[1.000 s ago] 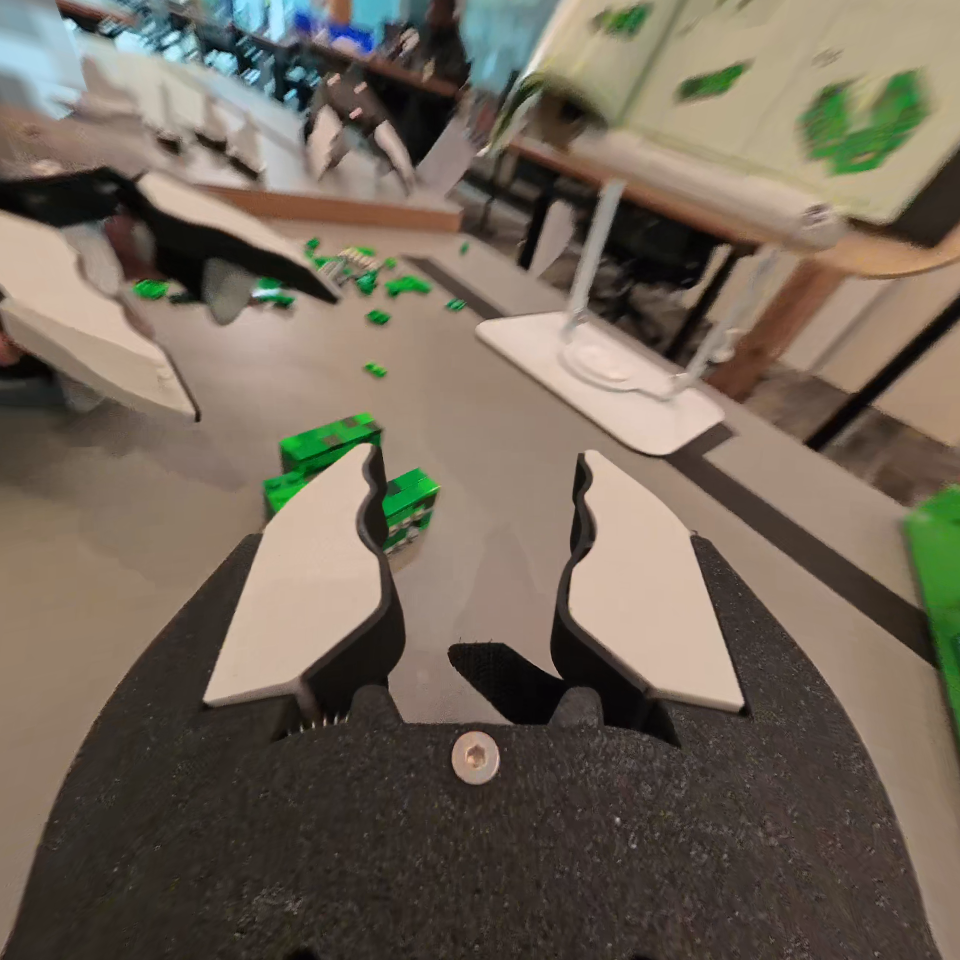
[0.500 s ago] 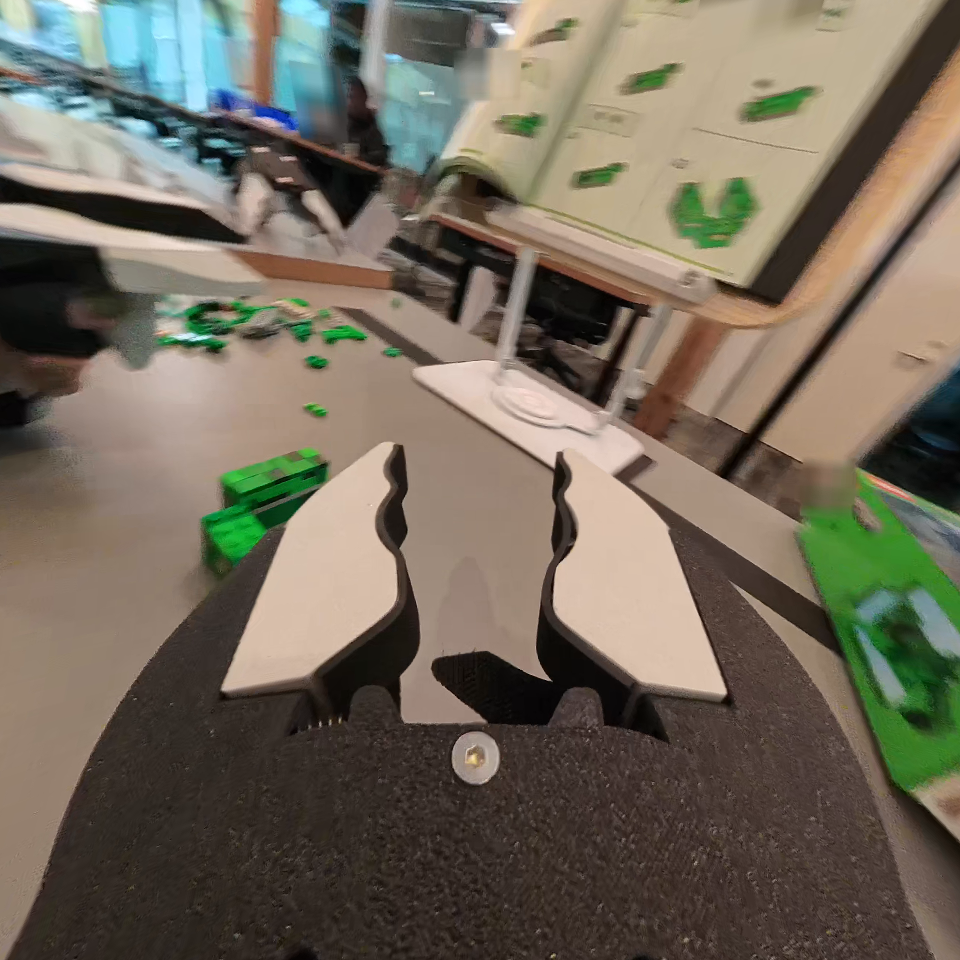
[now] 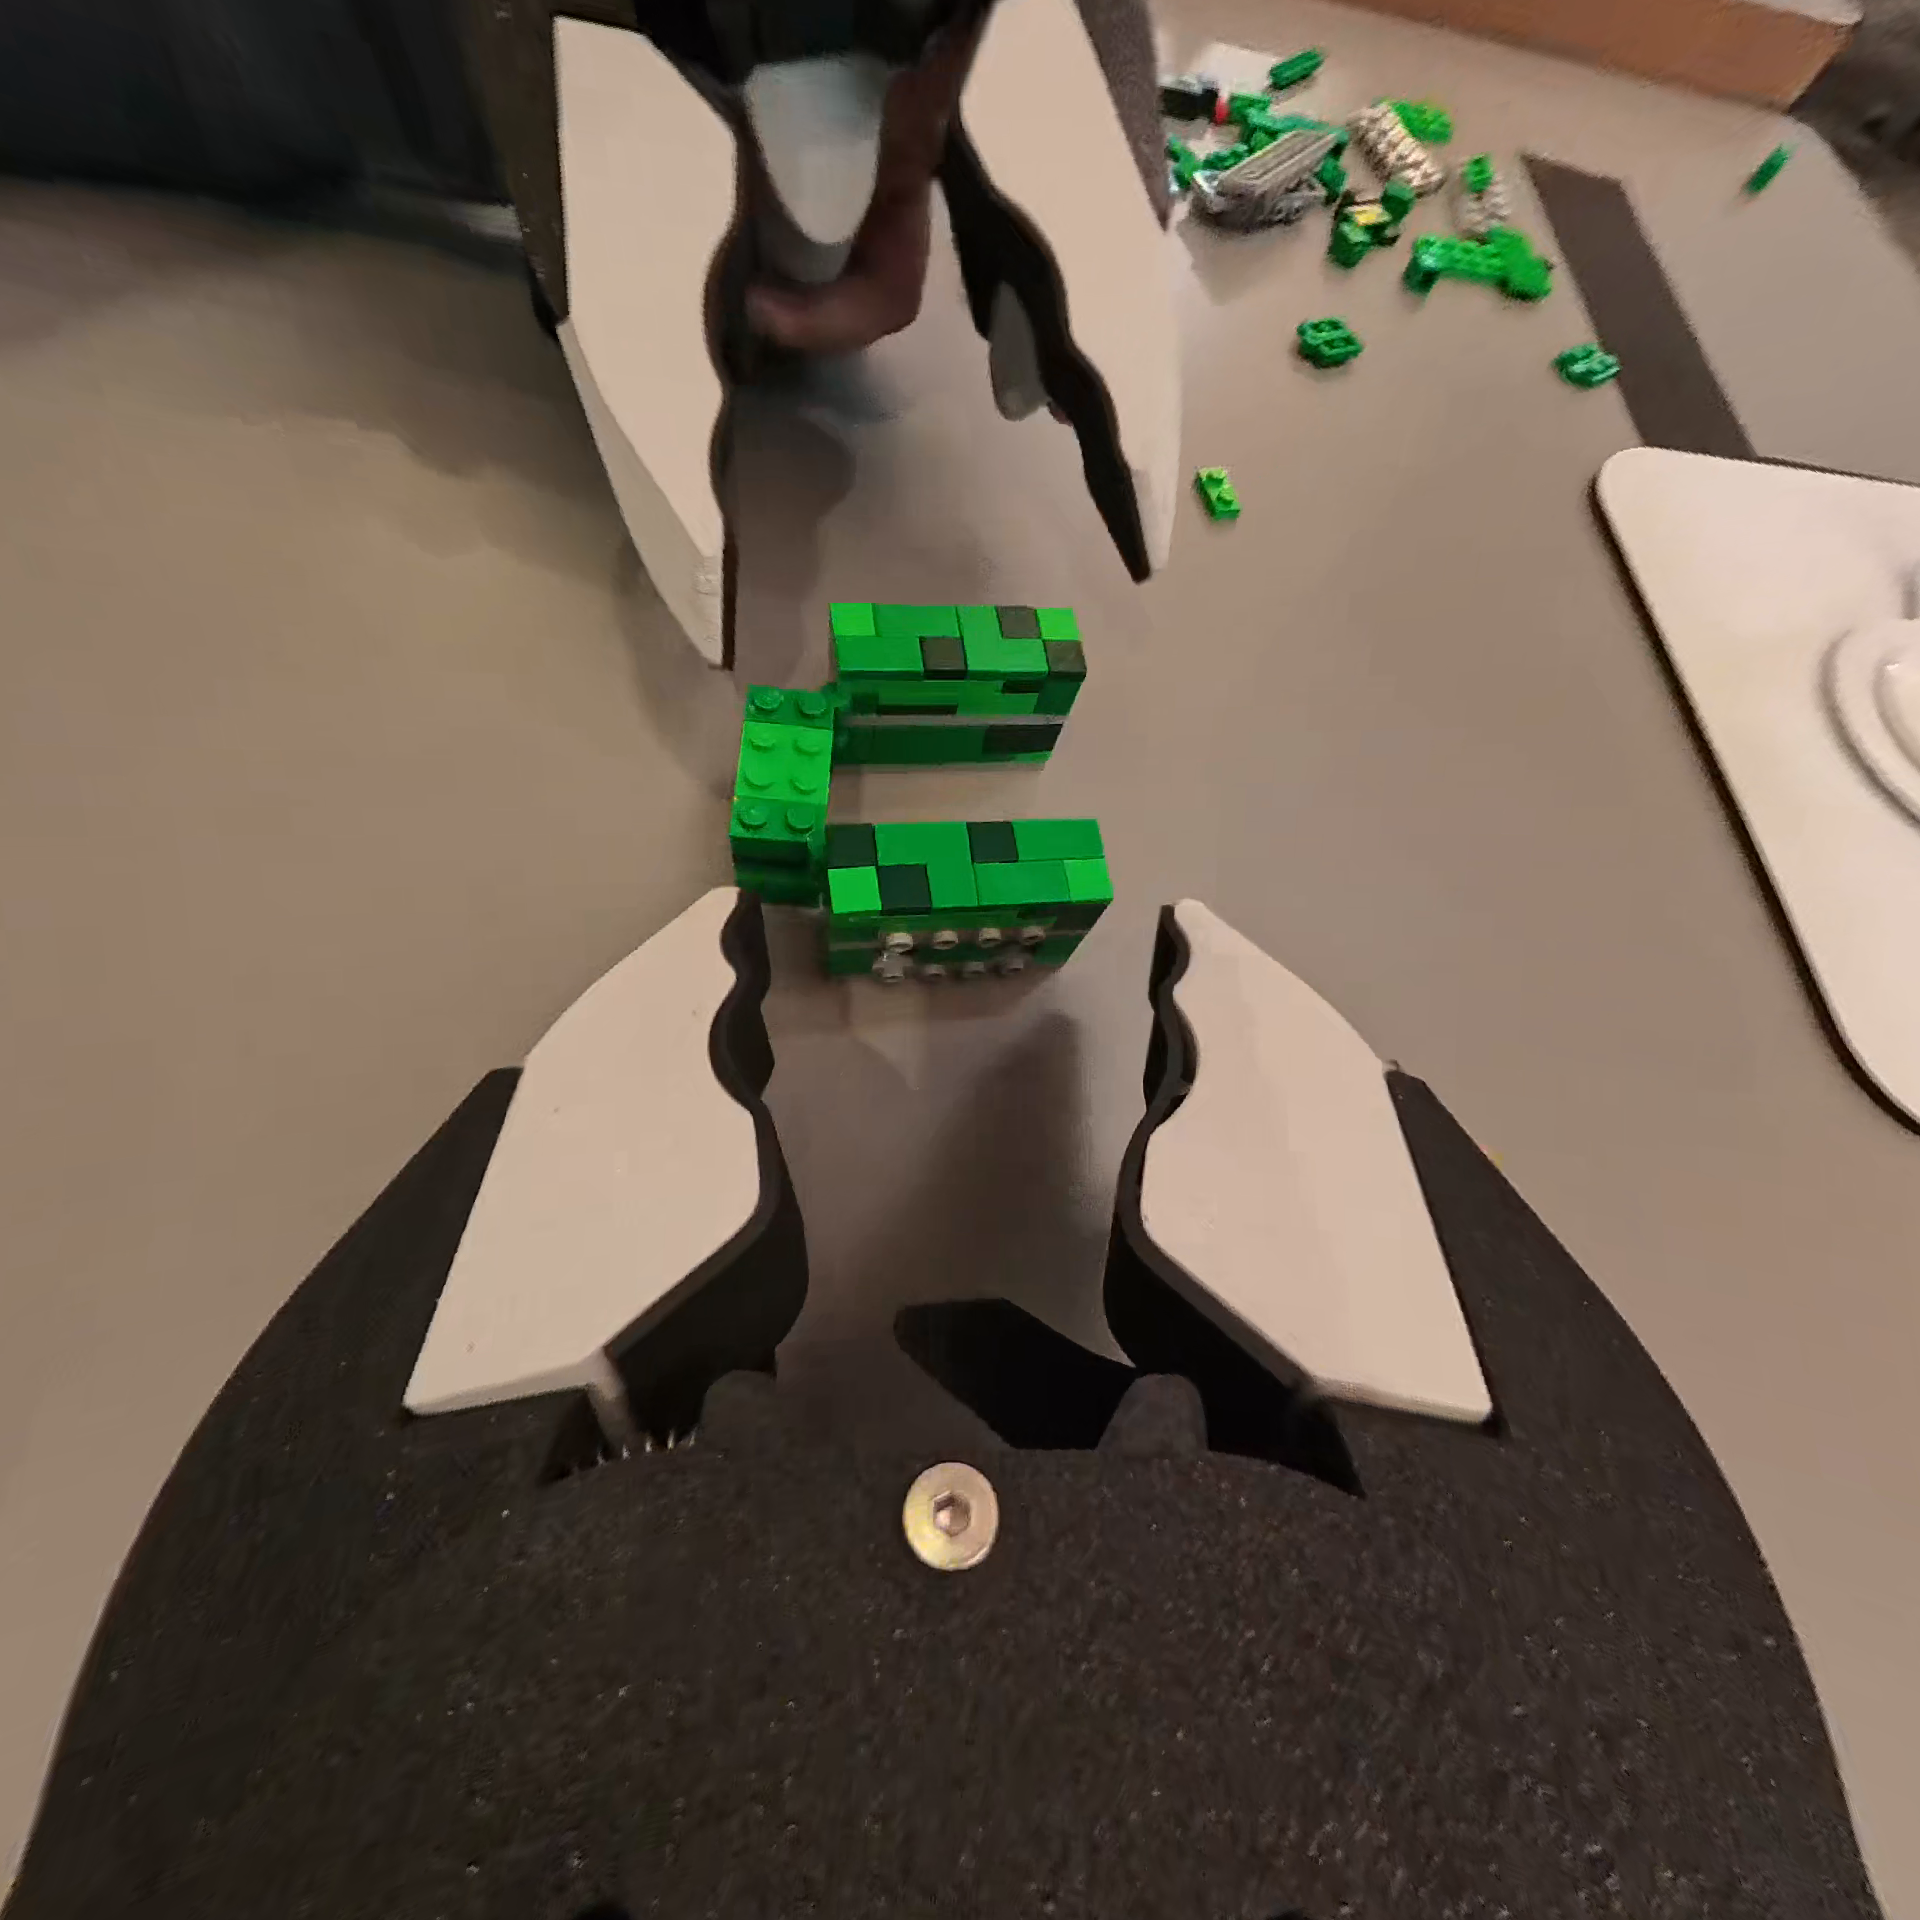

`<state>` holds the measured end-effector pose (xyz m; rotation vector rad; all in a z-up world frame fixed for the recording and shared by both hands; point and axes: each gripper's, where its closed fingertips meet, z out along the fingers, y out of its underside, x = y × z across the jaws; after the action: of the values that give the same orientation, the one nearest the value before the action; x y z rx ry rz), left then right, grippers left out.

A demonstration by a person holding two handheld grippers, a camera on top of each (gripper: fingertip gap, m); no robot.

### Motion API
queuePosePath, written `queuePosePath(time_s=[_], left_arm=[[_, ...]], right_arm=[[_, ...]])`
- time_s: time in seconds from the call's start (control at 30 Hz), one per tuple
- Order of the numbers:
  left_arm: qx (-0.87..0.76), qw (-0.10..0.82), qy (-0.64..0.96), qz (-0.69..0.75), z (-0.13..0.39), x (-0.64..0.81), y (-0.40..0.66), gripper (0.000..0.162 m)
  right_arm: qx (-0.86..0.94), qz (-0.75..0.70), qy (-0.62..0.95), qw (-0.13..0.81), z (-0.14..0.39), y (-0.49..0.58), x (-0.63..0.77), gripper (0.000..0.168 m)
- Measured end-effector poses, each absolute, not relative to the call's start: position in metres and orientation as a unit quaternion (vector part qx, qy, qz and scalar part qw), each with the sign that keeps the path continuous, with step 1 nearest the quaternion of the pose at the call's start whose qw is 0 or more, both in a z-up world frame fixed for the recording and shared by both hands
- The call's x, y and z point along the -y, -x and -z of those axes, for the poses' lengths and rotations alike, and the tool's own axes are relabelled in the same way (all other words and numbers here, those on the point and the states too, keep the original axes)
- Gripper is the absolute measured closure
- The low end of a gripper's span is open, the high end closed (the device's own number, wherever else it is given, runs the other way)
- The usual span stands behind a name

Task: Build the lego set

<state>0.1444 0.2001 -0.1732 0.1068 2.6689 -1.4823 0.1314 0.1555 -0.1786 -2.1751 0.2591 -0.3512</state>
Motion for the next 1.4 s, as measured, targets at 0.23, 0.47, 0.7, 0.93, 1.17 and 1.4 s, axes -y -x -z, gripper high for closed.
queuePosePath(time_s=[0.23,0.47,0.7,0.93,1.17,1.4], left_arm=[[-0.891,-0.019,-0.079,0.446,0.187,-0.196,-0.142,0.092],[-0.884,-0.019,-0.111,0.454,0.184,-0.194,-0.140,0.108],[-0.882,-0.030,-0.128,0.452,0.185,-0.195,-0.136,0.109],[-0.880,-0.037,-0.141,0.451,0.185,-0.193,-0.131,0.109],[-0.880,-0.023,-0.140,0.454,0.185,-0.196,-0.129,0.108],[-0.880,-0.027,-0.141,0.453,0.185,-0.197,-0.128,0.108]], right_arm=[[-0.082,0.136,0.886,0.435,0.183,-0.133,-0.158,0.114],[-0.092,0.144,0.886,0.432,0.183,-0.129,-0.159,0.116],[-0.147,0.167,0.880,0.420,0.184,-0.125,-0.158,0.121],[-0.182,0.240,0.869,0.392,0.183,-0.128,-0.151,0.141],[-0.209,0.186,0.839,0.467,0.165,-0.112,-0.153,0.128],[-0.078,0.220,0.878,0.417,0.159,-0.088,-0.192,0.135]])
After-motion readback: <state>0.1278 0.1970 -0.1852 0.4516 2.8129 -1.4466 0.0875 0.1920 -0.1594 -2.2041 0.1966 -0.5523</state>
